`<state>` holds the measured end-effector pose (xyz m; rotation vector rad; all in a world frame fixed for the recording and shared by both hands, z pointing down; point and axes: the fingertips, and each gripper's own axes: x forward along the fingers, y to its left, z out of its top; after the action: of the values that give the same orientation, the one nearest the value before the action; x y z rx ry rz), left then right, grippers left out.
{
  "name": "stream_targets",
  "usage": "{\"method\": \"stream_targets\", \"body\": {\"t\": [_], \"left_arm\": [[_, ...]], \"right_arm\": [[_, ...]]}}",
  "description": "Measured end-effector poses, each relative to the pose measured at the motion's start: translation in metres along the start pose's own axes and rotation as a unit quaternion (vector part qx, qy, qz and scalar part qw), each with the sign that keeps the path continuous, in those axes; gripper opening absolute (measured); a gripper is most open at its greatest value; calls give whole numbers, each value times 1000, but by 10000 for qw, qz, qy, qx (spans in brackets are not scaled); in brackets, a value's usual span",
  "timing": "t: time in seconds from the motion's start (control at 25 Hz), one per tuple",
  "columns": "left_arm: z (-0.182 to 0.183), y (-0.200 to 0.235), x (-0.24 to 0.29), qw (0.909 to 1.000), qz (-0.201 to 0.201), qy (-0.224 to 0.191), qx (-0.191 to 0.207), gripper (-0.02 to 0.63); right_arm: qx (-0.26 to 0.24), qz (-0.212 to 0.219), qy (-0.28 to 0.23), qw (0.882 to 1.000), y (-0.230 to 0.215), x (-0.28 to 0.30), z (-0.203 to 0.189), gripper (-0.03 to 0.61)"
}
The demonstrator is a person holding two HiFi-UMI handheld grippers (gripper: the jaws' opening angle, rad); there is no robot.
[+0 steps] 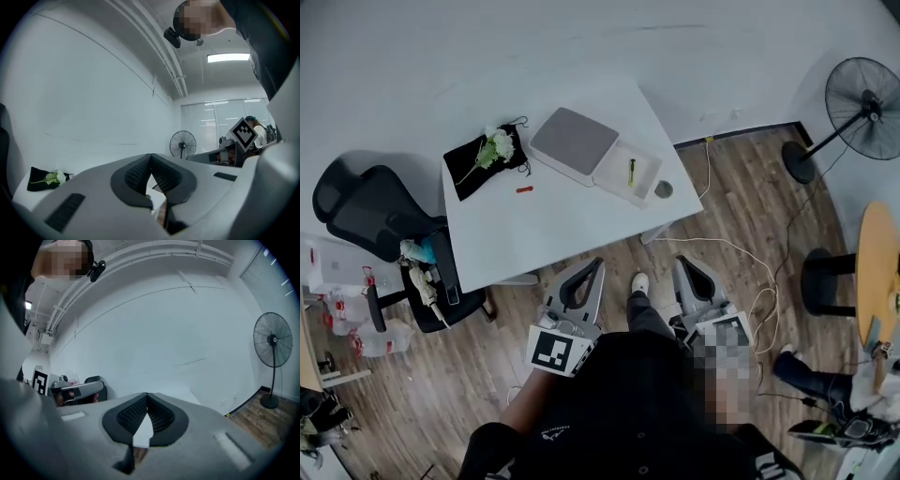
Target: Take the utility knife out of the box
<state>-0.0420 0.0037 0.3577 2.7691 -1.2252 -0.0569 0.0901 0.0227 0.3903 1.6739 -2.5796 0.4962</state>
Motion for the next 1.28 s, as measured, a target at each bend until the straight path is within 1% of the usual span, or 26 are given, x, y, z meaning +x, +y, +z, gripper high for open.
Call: {"method": "stream_targets", "body": {"t": [0.16, 0.32, 0.52, 0.68, 0.88, 1.04, 1.2, 1.28], "left_arm": [[2, 8, 33, 9994, 318, 87, 67, 5], [9, 8, 65, 9980, 619, -21, 96, 5], [8, 3, 98, 9954, 941, -43, 196, 5], [3, 3, 121, 9932, 1139, 18, 220, 5], [5, 2, 147, 9918, 1255, -12, 221, 6], [2, -2, 159, 9918, 1242, 60, 295, 5], [2, 1, 168, 9914, 1265, 56, 331, 5], [2, 3, 170, 9914, 1286, 25, 251, 6]], "right_arm": [[-127, 328, 22, 9994, -29, 24, 22, 3], [-164, 610, 60, 9980, -60, 44, 36, 3], [-268, 980, 100, 9948, -93, 66, 47, 3], [-283, 1203, 130, 9923, -114, 81, 53, 3], [-252, 1294, 94, 9912, -140, 94, 60, 3], [-201, 1277, 80, 9916, -154, 97, 64, 3], [-125, 1260, 121, 9919, -163, 102, 64, 3], [-118, 1261, 153, 9918, -163, 104, 64, 3]]}}
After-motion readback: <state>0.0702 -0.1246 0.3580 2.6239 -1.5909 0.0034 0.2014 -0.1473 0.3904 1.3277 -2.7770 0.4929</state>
